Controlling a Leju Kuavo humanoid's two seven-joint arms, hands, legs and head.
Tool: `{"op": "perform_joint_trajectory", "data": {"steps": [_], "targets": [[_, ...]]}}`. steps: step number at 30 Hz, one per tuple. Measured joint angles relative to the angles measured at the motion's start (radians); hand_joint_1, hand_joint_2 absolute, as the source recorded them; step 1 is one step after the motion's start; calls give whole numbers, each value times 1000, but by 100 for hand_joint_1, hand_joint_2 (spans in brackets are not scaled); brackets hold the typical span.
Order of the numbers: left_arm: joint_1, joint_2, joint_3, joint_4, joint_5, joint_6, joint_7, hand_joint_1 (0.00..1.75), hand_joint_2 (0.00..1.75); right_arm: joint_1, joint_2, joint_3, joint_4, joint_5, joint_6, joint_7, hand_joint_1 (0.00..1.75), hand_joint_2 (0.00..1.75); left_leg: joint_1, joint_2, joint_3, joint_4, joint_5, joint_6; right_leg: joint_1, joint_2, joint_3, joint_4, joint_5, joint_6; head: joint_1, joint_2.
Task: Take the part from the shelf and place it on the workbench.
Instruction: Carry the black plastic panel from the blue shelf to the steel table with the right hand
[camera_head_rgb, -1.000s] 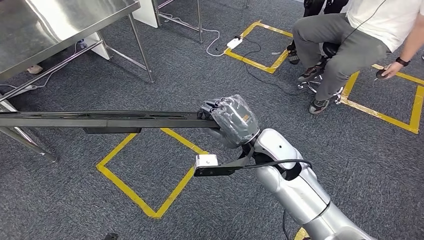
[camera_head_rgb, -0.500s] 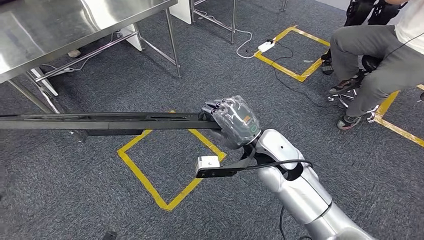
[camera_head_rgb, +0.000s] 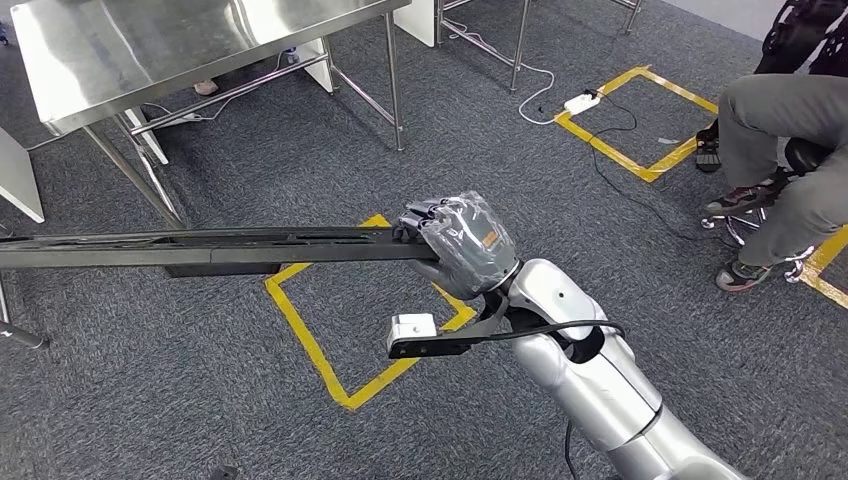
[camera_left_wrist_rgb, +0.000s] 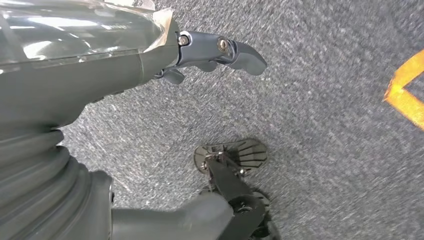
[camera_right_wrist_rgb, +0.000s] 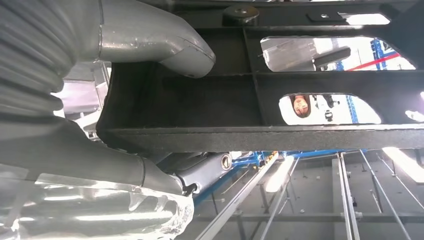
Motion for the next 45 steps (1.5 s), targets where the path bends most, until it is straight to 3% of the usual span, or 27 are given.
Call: {"op": "perform_joint_trajectory", "data": {"steps": [2,4,6,8,9,10,11,13,15,16,17,19,21,23,24,25,28,30,31,34,36,38,40,41,43,45], "targets": [[1,2,0,0,-1,0,2,0,175,0,0,0,-1,0,0,0,166,175,1,-20,5,-14,10,8,2,-10,3,-2,-2,5,0,0],[1,3,0,0,-1,-1,3,0,175,-1,0,-1,-2,0,0,0,166,175,9,-37,17,-38,25,16,3,23,-9,31,-23,8,1,0],[-3,1,0,0,-2,-2,4,0,175,2,-3,-2,-3,0,0,0,166,175,14,-57,21,-48,33,21,-2,67,-58,140,-73,5,3,0],[-5,1,0,0,-2,-2,4,0,175,9,-7,-2,-3,0,0,0,166,175,16,-82,19,-47,35,21,-8,79,-110,253,-110,10,4,0],[-4,0,0,0,-2,-2,4,0,175,12,-8,-1,-3,0,0,0,166,175,17,-95,19,-45,35,19,-12,80,-115,264,-107,18,4,0],[-3,0,0,0,-2,-2,5,0,175,13,-9,-1,-3,0,0,0,166,175,18,-108,19,-43,35,17,-16,81,-101,236,-90,28,4,0],[-3,-1,0,0,-2,-2,5,0,175,14,-9,-1,-3,0,0,0,166,175,21,-121,18,-38,34,13,-22,87,-70,173,-61,40,4,0],[-3,0,0,0,-3,-2,5,0,175,14,-8,-1,-4,0,0,2,166,175,23,-144,9,-22,28,0,-33,117,-8,49,-21,55,4,0],[-1,1,0,0,-5,-3,5,0,175,16,-5,-2,-5,2,0,4,166,175,24,-161,-6,-10,26,-15,-32,132,11,7,-13,49,3,0],[1,1,0,0,-6,-3,5,0,175,18,-3,-3,-6,4,1,5,166,175,26,-167,-12,-9,29,-21,-29,124,11,7,-10,42,2,0],[4,2,0,0,-6,-3,5,0,175,19,-2,-4,-7,6,1,5,166,175,29,-169,-15,-9,29,-25,-28,116,10,7,-8,36,2,0],[6,2,0,0,-7,-3,6,0,175,21,2,-6,-9,9,1,6,166,175,30,-136,-31,22,9,-33,-30,101,10,4,-5,23,-1,0],[3,2,0,0,-8,-3,6,0,175,23,4,-11,-12,9,2,6,166,175,29,-87,-79,126,-49,-41,-28,82,11,3,-5,13,-6,0],[2,2,0,0,-8,-3,6,0,175,27,4,-14,-12,10,3,6,166,175,30,-67,-138,248,-98,-44,-23,60,10,3,-6,9,-8,0],[2,2,0,0,-8,-3,6,0,175,28,4,-14,-12,11,3,6,166,175,31,-64,-150,273,-99,-43,-22,49,10,3,-7,8,-8,0],[3,2,0,0,-8,-3,6,0,175,29,4,-14,-12,12,4,6,166,175,31,-62,-142,258,-83,-41,-20,39,10,3,-8,7,-8,0],[2,3,0,0,-8,-3,6,0,175,29,6,-15,-14,12,4,6,166,175,22,-27,-48,83,4,-21,-16,16,14,3,-11,5,-8,0],[-3,3,0,0,-8,-3,6,0,175,28,6,-16,-17,12,4,6,166,175,9,5,-13,15,18,-12,-11,4,13,3,-12,7,-8,0],[-5,3,0,0,-8,-3,6,0,175,27,5,-17,-18,12,4,6,166,175,4,8,-11,5,15,-10,-8,-4,13,3,-13,9,-7,0],[-5,3,0,0,-8,-3,6,0,175,27,6,-19,-19,12,4,6,166,175,1,-18,-8,-8,18,-1,-7,-22,17,1,-19,20,-7,0],[-3,2,0,0,-8,-3,6,0,175,26,8,-20,-21,12,4,6,166,175,9,-37,3,-24,28,9,-7,16,3,41,-43,22,-6,0],[-6,1,0,0,-8,-3,6,0,175,29,6,-21,-21,12,4,6,166,175,13,-60,8,-31,34,16,-9,65,-50,156,-92,17,-2,0],[-7,0,0,0,-9,-3,7,0,175,35,2,-21,-21,13,6,6,166,175,13,-86,7,-31,35,17,-11,78,-108,266,-123,19,2,0],[-6,0,0,0,-9,-3,7,0,175,37,0,-21,-21,14,7,6,166,175,14,-99,7,-30,34,17,-12,80,-118,275,-117,25,2,0],[-4,-2,0,0,-12,-3,8,0,175,38,-1,-22,-21,13,8,6,166,175,15,-119,7,-24,32,13,-15,81,-81,179,-63,44,2,0],[-5,-1,0,-1,-15,-3,6,0,175,37,0,-24,-21,11,9,5,166,175,12,-134,0,-10,25,3,-20,87,-29,55,-15,50,3,0]]}}
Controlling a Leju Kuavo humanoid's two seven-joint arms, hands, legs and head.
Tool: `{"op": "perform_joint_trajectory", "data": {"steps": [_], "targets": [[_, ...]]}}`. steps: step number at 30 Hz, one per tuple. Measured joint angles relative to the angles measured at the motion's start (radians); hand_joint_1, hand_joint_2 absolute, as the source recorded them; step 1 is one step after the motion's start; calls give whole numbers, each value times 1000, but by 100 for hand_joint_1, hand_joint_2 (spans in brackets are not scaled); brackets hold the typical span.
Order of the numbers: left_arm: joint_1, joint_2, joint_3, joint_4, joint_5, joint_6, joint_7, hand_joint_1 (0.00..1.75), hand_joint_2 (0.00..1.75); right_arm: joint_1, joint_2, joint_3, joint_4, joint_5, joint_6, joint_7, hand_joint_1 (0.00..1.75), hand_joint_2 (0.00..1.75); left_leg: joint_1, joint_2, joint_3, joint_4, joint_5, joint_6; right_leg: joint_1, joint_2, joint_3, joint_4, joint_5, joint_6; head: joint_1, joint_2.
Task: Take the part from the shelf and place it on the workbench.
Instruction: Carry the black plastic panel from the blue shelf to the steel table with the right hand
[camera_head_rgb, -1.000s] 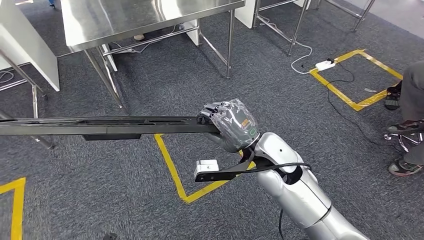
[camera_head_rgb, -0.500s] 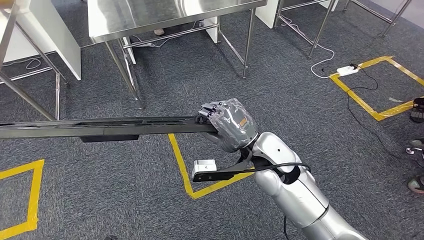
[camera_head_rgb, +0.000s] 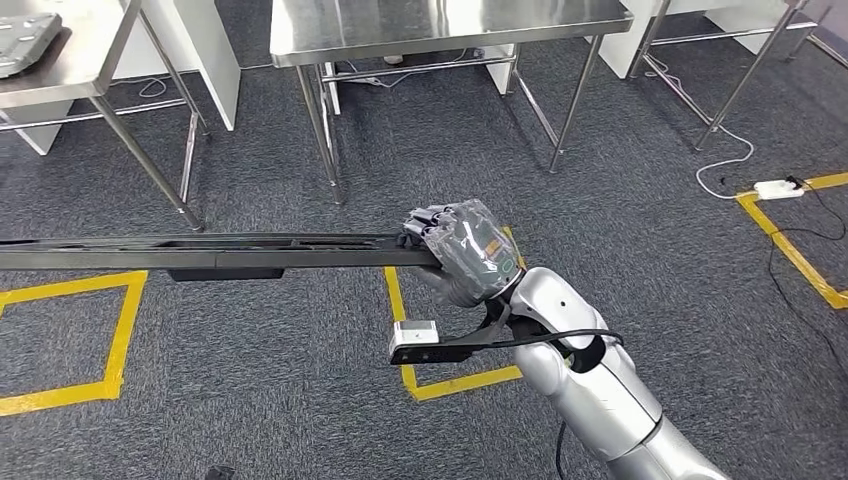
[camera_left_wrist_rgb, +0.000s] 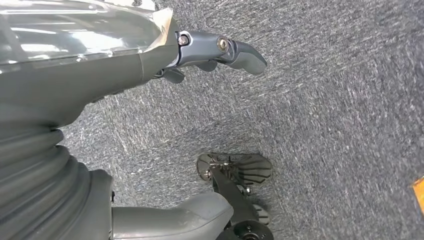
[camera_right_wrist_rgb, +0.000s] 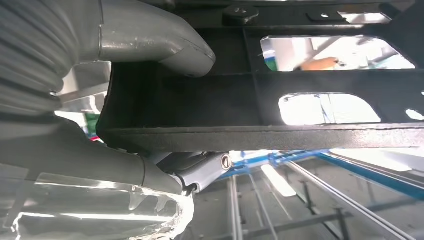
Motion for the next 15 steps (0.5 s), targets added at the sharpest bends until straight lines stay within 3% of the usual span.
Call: {"op": "perform_joint_trajectory", "data": {"steps": [2,5,8,10,11,13,15], "targets": [[0,2,0,0,-2,-1,-5,0,175,-1,1,-1,-1,3,3,-2,166,175,-2,-8,-11,10,-4,-11,1,6,16,-43,13,-12,0,0],[-1,3,0,-1,-7,0,-11,0,175,-2,2,-1,-1,9,7,-1,166,175,2,1,-19,20,-11,-23,0,4,17,-46,21,-31,-1,0],[-8,5,0,-2,-18,2,-15,0,175,-6,2,-3,-2,10,7,-1,166,175,6,50,-76,142,-83,-40,-3,0,17,-49,22,-47,-6,0],[-10,5,0,-3,-23,2,-20,0,175,-6,0,-5,-2,9,7,-1,166,175,10,64,-127,246,-124,-47,-2,-2,17,-49,17,-53,-7,0],[-10,5,0,-4,-25,2,-24,0,175,-6,-1,-5,-2,9,8,-1,166,175,11,67,-143,276,-129,-47,-1,-3,18,-49,15,-55,-7,0],[-8,5,0,-6,-29,2,-31,0,175,-7,-5,-5,-1,7,8,-1,166,175,11,70,-137,258,-100,-43,1,-6,22,-49,13,-57,-7,0],[-9,6,0,-7,-33,3,-35,0,175,-9,-7,-7,0,4,8,-1,166,175,8,73,-76,137,-36,-30,4,-9,29,-50,12,-56,-7,0]]}}
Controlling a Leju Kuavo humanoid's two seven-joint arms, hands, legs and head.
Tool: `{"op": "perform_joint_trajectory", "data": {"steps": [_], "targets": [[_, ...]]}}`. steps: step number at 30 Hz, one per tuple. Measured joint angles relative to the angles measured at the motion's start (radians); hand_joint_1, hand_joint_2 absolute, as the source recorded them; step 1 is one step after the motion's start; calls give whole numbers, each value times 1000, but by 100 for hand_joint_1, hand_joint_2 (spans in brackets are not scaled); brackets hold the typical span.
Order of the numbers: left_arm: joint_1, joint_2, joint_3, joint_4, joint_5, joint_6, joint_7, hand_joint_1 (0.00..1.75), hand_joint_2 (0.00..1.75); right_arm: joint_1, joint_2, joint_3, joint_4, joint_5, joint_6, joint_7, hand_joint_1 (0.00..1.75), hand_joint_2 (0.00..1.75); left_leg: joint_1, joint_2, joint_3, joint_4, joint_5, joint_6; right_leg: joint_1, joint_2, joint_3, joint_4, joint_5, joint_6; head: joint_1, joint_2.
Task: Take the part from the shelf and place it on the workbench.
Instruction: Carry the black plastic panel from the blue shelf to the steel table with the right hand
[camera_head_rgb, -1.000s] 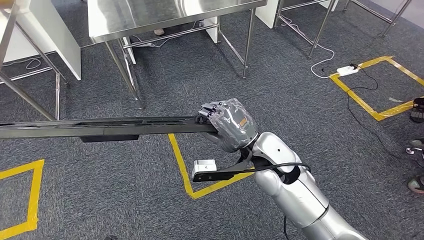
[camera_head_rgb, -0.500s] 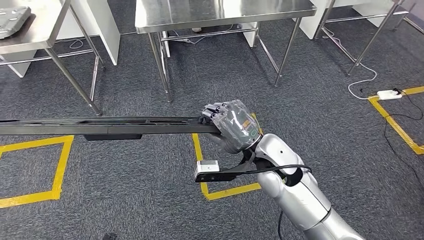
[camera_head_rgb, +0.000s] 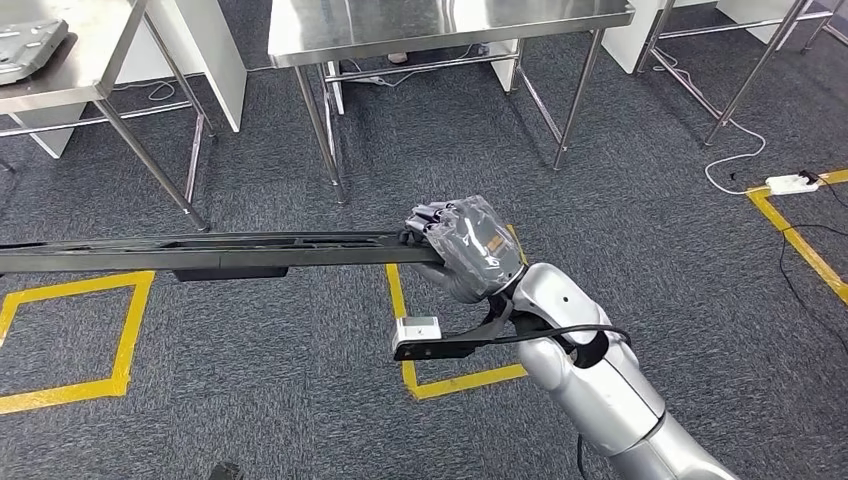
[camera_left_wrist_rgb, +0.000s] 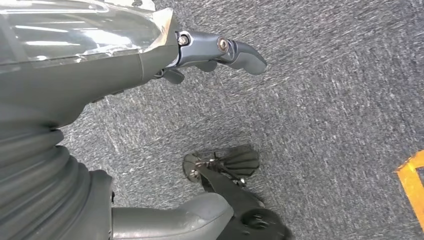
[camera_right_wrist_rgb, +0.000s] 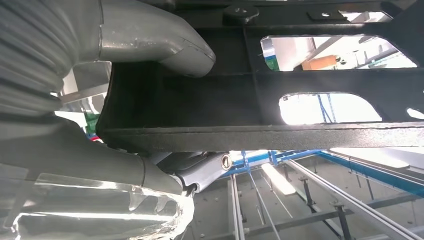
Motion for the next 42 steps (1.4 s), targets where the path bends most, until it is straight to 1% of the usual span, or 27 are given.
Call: {"op": "perform_joint_trajectory", "data": {"steps": [2,4,7,8,10,11,12,13,14,16,17,18,22,24,26,27,28,29,31,32,33,35,37,38,39,41,42], "targets": [[-3,2,0,-2,-2,2,-2,0,175,-6,-1,-2,0,-2,0,0,166,175,-8,6,53,-101,30,15,4,-2,3,-1,-2,3,0,0],[-5,4,0,-2,-3,3,-3,0,175,-9,-3,-4,2,-4,0,0,166,175,-15,8,65,-123,24,23,6,-6,4,-6,-2,10,0,0],[-5,5,0,-3,-3,4,-3,0,175,-11,-6,-6,2,-6,-2,0,166,175,-9,4,84,-151,34,36,9,-7,-1,10,-15,20,1,0],[-6,5,0,-4,-3,4,-3,0,175,-12,-7,-7,3,-6,-2,0,166,175,-6,3,92,-160,38,39,10,-5,-18,46,-31,19,3,0],[-8,4,0,-4,-4,4,-3,0,175,-14,-10,-7,5,-7,-2,-1,166,175,-4,-1,97,-166,38,42,8,-2,-82,165,-76,14,5,0],[-9,4,0,-4,-4,4,-3,0,175,-13,-12,-7,6,-7,-2,-1,166,175,-4,-4,97,-166,36,43,8,-1,-115,222,-91,16,6,0],[-8,3,0,-5,-4,6,-3,0,175,-12,-14,-7,9,-7,-2,-1,166,175,-4,-7,98,-166,34,43,7,-1,-136,251,-93,20,6,0],[-8,2,0,-5,-4,7,-3,0,175,-11,-15,-7,12,-7,-2,-1,166,175,-4,-11,100,-165,32,41,6,-1,-140,244,-80,27,6,0],[-8,1,0,-5,-4,9,-3,0,175,-11,-17,-7,14,-7,-2,-1,166,175,-3,-14,102,-163,29,38,4,-1,-123,199,-54,36,6,0],[-8,0,0,-5,-4,12,-3,0,175,-13,-17,-7,18,-8,-3,-1,166,175,-5,-20,102,-152,18,27,-2,0,-66,68,3,49,7,0],[-8,-1,0,-5,-4,14,-3,0,175,-14,-17,-7,19,-9,-3,-1,166,175,-6,-22,99,-145,12,21,-3,1,-46,24,18,47,6,0],[-8,-1,0,-5,-4,15,-4,0,175,-15,-16,-7,20,-10,-3,-1,166,175,-7,-23,95,-138,7,16,-3,2,-35,1,24,43,5,0],[-7,-1,1,-6,-4,18,-8,0,175,-18,-15,-6,26,-11,-4,-1,166,175,1,-18,86,-114,-14,1,-2,3,-28,-5,22,20,2,0],[-8,-1,1,-7,-4,19,-10,0,175,-21,-13,-6,27,-13,-4,-1,166,175,3,-9,44,-27,-60,-11,-5,4,-22,-6,18,12,0,0],[-7,-1,1,-7,-4,19,-11,0,175,-22,-12,-6,29,-15,-4,-1,166,175,4,-4,-28,105,-110,-17,-3,3,-18,-6,14,5,-1,0],[-6,-1,1,-7,-4,19,-11,0,175,-21,-12,-5,31,-15,-5,-1,166,175,4,-4,-55,144,-114,-17,-2,3,-15,-6,11,3,-1,0],[-5,-1,1,-7,-4,19,-11,0,175,-21,-12,-4,33,-15,-5,-1,166,175,4,-3,-65,148,-98,-15,-1,4,-11,-5,9,1,-1,0],[-5,-1,1,-7,-4,19,-11,0,175,-21,-12,-2,34,-15,-5,-1,166,175,4,-3,-53,110,-64,-11,1,4,-7,-6,6,0,-1,0],[-6,1,2,-7,-4,19,-12,0,175,-22,-11,-1,35,-15,-5,-1,166,175,-1,-2,8,-29,14,8,3,4,5,-8,0,-1,0,0],[-7,2,2,-7,-4,20,-12,0,175,-24,-10,-1,35,-15,-5,-1,166,175,-5,-1,34,-85,35,18,4,5,8,-9,-2,0,0,0],[-9,4,3,-7,-4,20,-13,0,175,-25,-10,-1,35,-15,-5,-1,166,175,-9,0,50,-119,42,26,5,5,10,-10,-4,3,0,0],[-11,6,3,-8,-4,20,-13,0,175,-26,-9,0,37,-16,-6,-1,166,175,-16,1,57,-133,37,35,6,4,11,-15,-5,12,-1,0],[-11,6,3,-8,-4,20,-14,0,175,-26,-8,1,37,-16,-6,-1,166,175,-12,0,72,-154,42,41,8,3,11,-13,-10,20,0,0],[-11,6,4,-9,-4,21,-14,0,175,-27,-7,0,37,-16,-6,-1,166,175,-9,0,81,-166,46,43,9,4,3,6,-20,22,1,0],[-11,5,4,-9,-4,21,-14,0,175,-28,-7,0,37,-16,-7,-1,166,175,-6,0,90,-175,50,45,9,4,-19,50,-39,21,3,0],[-12,3,4,-9,-4,21,-14,0,175,-26,-8,0,39,-17,-7,-1,166,175,-6,-1,95,-179,50,47,7,5,-90,184,-86,20,3,0],[-11,2,4,-9,-4,22,-15,0,175,-23,-8,0,40,-17,-7,-1,166,175,-7,-3,96,-178,48,47,7,5,-123,238,-99,23,4,0]]}}
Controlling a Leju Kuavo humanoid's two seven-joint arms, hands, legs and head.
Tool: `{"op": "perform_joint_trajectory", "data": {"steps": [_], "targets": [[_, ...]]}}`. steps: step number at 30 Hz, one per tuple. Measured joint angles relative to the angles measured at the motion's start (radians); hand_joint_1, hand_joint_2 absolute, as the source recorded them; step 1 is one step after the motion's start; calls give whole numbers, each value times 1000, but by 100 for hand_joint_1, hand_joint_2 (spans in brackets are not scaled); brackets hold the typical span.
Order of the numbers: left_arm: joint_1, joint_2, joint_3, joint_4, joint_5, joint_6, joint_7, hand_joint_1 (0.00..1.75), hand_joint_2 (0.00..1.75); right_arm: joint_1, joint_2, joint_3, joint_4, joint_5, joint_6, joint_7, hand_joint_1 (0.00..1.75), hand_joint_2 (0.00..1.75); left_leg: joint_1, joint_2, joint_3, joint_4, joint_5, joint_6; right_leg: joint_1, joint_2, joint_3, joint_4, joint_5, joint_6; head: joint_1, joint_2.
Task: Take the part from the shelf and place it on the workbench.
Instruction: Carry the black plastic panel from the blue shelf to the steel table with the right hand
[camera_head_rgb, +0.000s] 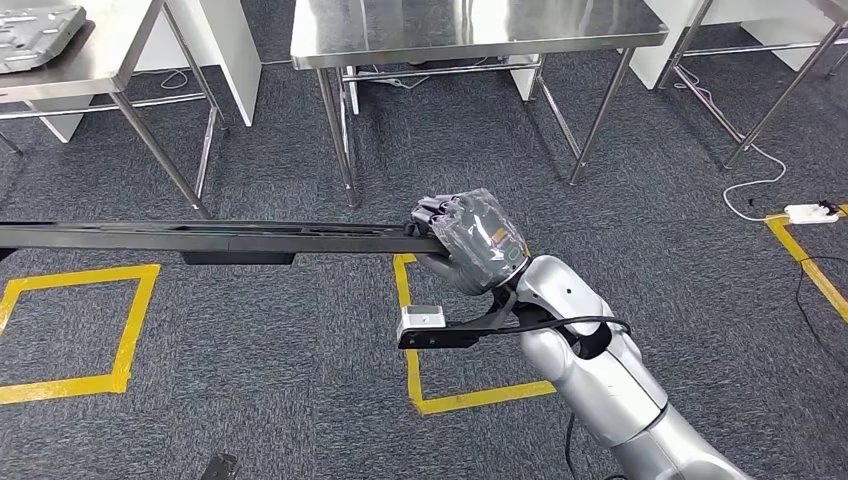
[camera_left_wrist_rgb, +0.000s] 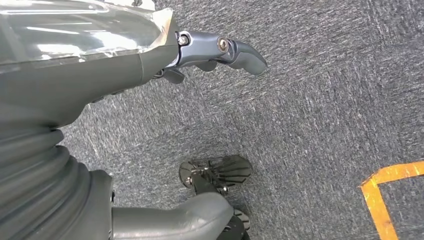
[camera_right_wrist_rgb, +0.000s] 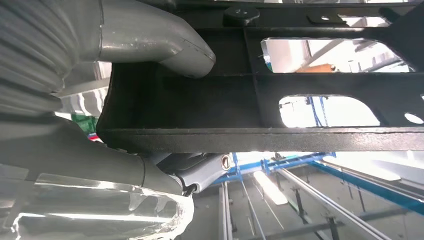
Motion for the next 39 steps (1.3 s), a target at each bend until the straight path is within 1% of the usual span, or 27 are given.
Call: {"op": "perform_joint_trajectory", "data": {"steps": [1,2,4,5,6,7,10,11,12,14,15,16,17,18,19,21,22,24,26,28,30,31,32,33,35,37,39], "targets": [[1,-1,0,0,0,0,0,0,175,2,-1,0,2,0,0,0,166,175,0,-2,1,1,-2,0,-1,0,-17,21,2,6,0,0],[2,-2,0,0,0,0,0,0,175,4,-2,0,3,0,0,0,166,175,0,-4,1,3,-4,-2,-3,0,-11,-5,22,14,0,0],[3,-3,0,0,-1,0,-1,0,175,4,-4,0,4,1,-1,0,166,175,1,-8,1,14,-13,-11,-7,-1,45,-141,84,29,1,0],[2,-4,0,0,-1,0,-1,0,175,3,-4,0,4,1,-1,0,166,175,0,-10,-1,22,-19,-17,-8,0,76,-204,108,30,1,0],[3,-4,0,0,-1,0,-1,0,175,3,-4,0,4,1,-3,0,166,175,-2,-11,-3,28,-25,-22,-9,0,95,-242,121,27,1,0],[3,-4,0,0,-1,0,-2,0,175,3,-4,0,4,1,-4,0,166,175,-3,-12,-5,32,-29,-27,-8,0,102,-255,124,19,0,0],[5,-4,0,0,-1,1,-2,0,175,4,-4,-1,3,2,-7,0,166,175,3,-10,-7,39,-35,-42,-8,2,106,-257,127,0,-1,0],[5,-4,0,0,-1,2,-2,0,175,3,-4,-1,3,2,-8,1,166,175,5,-8,-15,58,-49,-48,-11,2,108,-259,127,-6,-2,0],[5,-4,0,0,-1,3,-2,0,175,3,-4,-1,3,2,-8,1,166,175,8,-6,-33,96,-72,-54,-14,2,111,-260,128,-10,-2,0],[6,-4,0,0,-1,5,-2,0,175,2,-3,-1,3,2,-9,1,166,175,11,-3,-95,222,-135,-65,-13,2,112,-260,125,-17,-4,0],[7,-4,0,0,-1,5,-2,0,175,4,-3,-1,3,2,-9,0,166,175,13,-2,-129,282,-156,-68,-13,2,112,-260,124,-18,-4,0],[9,-4,0,0,-1,6,-2,0,175,5,-3,-1,3,2,-9,1,166,175,14,-2,-150,316,-160,-69,-13,2,113,-260,124,-19,-4,0],[10,-5,0,0,-2,6,-2,0,175,6,-3,-1,3,2,-9,1,166,175,15,-1,-153,311,-143,-69,-13,2,114,-260,123,-19,-4,0],[11,-5,0,0,-2,6,-3,0,175,7,-3,-1,3,2,-9,1,166,175,16,0,-135,266,-109,-67,-12,3,116,-260,122,-19,-4,0],[11,-4,1,0,-2,6,-3,0,175,7,-3,-1,3,2,-9,1,166,175,16,1,-99,190,-68,-62,-12,3,119,-260,120,-18,-4,0],[9,-4,1,0,-4,7,-5,0,175,6,-3,-3,2,2,-9,0,166,175,12,1,-38,67,-23,-53,-9,3,124,-262,116,-12,-3,0],[8,-4,1,0,-5,7,-6,0,175,5,-3,-4,2,2,-9,1,166,175,9,1,-23,39,-19,-48,-8,3,126,-263,114,-8,-3,0],[9,-4,1,0,-6,7,-7,0,175,5,-3,-7,2,2,-10,1,166,175,3,-1,-19,32,-24,-37,-6,3,129,-269,111,3,-3,0],[10,-4,1,-1,-7,7,-9,0,175,4,-4,-9,1,3,-10,1,166,175,5,0,-5,18,-20,-24,-5,1,123,-253,102,11,-2,0],[10,-5,1,-1,-8,7,-11,0,175,3,-5,-11,0,3,-10,1,166,175,8,0,10,6,-17,-11,-2,0,79,-163,65,6,1,0],[9,-5,1,-1,-8,7,-12,0,175,6,-6,-11,0,3,-10,1,166,175,6,0,14,6,-22,-4,-2,1,3,-28,18,0,2,0],[10,-5,1,-1,-8,7,-12,0,175,9,-7,-11,0,3,-10,1,166,175,5,-1,16,7,-25,-3,-2,1,-25,13,10,2,2,0],[10,-6,1,-1,-9,7,-12,0,175,11,-9,-11,0,4,-10,1,166,175,5,-3,19,8,-29,-4,-2,1,-34,15,19,7,2,0],[11,-6,1,-1,-9,7,-13,0,175,13,-10,-11,0,6,-10,1,166,175,4,-5,22,9,-33,-6,-2,1,-21,-22,44,15,2,0],[10,-7,1,-1,-13,7,-14,0,175,12,-11,-11,0,9,-10,2,166,175,3,-9,31,15,-46,-14,-1,0,45,-165,108,24,3,0],[10,-7,1,-1,-17,8,-15,0,175,10,-10,-10,0,11,-10,2,166,175,-1,-10,33,23,-59,-23,-1,0,90,-255,140,19,2,0],[9,-8,1,-1,-18,8,-16,0,175,9,-10,-11,0,12,-10,4,166,175,-1,-11,34,24,-66,-32,0,1,98,-265,138,7,1,0]]}}
